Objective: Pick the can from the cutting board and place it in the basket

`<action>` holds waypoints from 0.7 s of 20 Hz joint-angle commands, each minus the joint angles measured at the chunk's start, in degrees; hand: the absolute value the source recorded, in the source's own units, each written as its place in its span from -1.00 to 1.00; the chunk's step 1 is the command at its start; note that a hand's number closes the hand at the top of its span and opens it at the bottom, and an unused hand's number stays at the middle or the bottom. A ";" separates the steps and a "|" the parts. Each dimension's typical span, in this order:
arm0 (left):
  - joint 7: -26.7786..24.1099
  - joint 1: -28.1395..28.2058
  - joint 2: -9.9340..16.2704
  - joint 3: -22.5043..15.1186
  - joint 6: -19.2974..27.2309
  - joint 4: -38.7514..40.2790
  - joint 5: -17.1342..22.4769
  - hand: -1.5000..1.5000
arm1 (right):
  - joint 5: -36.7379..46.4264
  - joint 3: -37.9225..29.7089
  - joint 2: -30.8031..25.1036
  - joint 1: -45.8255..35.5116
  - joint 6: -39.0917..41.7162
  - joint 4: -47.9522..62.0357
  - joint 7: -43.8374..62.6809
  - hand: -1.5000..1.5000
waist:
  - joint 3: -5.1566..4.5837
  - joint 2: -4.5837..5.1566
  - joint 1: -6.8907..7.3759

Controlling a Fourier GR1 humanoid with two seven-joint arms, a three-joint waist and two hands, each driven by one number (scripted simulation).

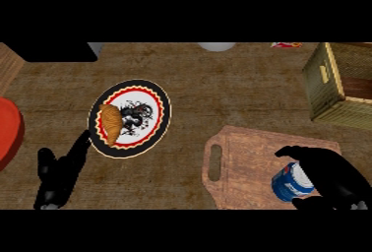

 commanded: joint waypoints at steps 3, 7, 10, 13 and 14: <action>1.99 2.18 0.15 0.74 -2.11 3.32 1.10 0.00 | 9.44 4.36 0.58 0.62 -2.00 1.39 -5.00 1.00 | -0.84 0.65 0.04; 2.72 0.26 -1.58 0.24 0.59 3.95 -1.41 0.00 | 14.00 6.15 2.93 0.09 -3.73 4.07 -6.28 1.00 | -0.84 0.72 0.05; 4.40 -0.09 -1.94 0.02 -0.26 3.90 -0.93 0.00 | 11.59 4.20 5.21 -2.56 0.56 2.54 -0.64 1.00 | -0.89 0.69 0.02; 2.29 1.24 -2.13 0.14 -0.35 5.23 -1.65 0.00 | 14.24 5.78 11.35 -4.62 -0.50 4.15 7.16 1.00 | -0.92 0.72 0.12; 1.02 2.59 -2.35 -0.33 -2.44 4.59 -0.32 0.00 | 14.57 6.85 15.14 -8.54 1.17 6.03 11.34 1.00 | -0.97 0.81 0.97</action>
